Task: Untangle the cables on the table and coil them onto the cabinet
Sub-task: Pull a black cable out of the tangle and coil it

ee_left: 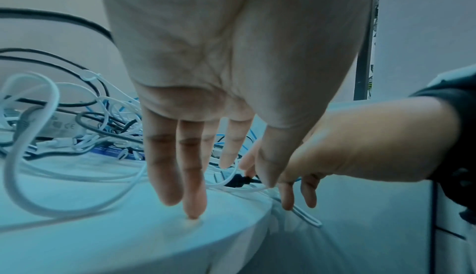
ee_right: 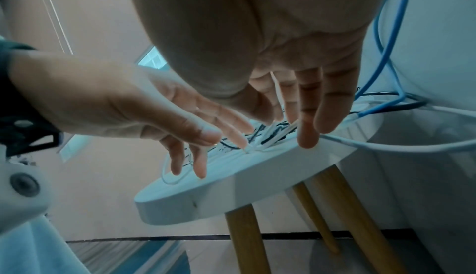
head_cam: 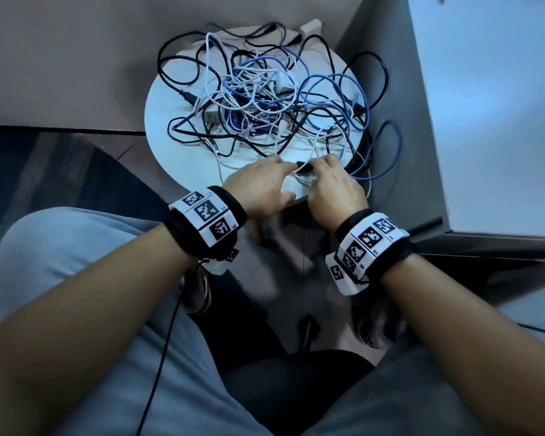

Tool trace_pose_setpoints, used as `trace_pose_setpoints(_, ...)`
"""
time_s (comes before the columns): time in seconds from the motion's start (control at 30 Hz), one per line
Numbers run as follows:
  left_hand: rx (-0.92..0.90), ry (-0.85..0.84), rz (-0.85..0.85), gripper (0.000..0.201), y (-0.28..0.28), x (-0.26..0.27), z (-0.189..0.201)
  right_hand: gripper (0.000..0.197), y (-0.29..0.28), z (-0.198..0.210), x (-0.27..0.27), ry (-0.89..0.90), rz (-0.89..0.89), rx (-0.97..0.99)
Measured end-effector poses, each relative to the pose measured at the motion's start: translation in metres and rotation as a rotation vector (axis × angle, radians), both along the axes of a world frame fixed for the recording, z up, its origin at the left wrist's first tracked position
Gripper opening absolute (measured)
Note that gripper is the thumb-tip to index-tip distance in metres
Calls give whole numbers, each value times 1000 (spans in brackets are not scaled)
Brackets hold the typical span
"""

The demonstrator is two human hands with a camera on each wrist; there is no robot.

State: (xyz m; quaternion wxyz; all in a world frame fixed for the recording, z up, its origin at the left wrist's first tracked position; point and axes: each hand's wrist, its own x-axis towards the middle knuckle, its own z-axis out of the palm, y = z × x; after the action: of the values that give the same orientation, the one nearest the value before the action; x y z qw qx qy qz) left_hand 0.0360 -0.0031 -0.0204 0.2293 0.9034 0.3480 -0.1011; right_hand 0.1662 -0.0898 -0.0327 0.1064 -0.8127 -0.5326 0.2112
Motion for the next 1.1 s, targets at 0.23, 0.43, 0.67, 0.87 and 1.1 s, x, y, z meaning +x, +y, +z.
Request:
trace_pose_setpoints(0.23,-1,17,16,62,9,-3,-3,29,12,-12,6,-83,16,-8)
trace_pose_setpoints(0.43,25,-15,44,55,15,-3,-2,19,17,-9,3,52,123,158)
trace_pose_setpoints(0.67,-149,-289,226,39,32,-8,12,19,20,16,-7,177,83,541)
trace_pose_setpoints(0.87,-459,-672,139,39,33,-9,28,23,23,33,-6,268,87,728)
trace_pose_setpoints(1.1,-483,-905,332,12,34,-5,37,39,23,34,-6,203,71,880)
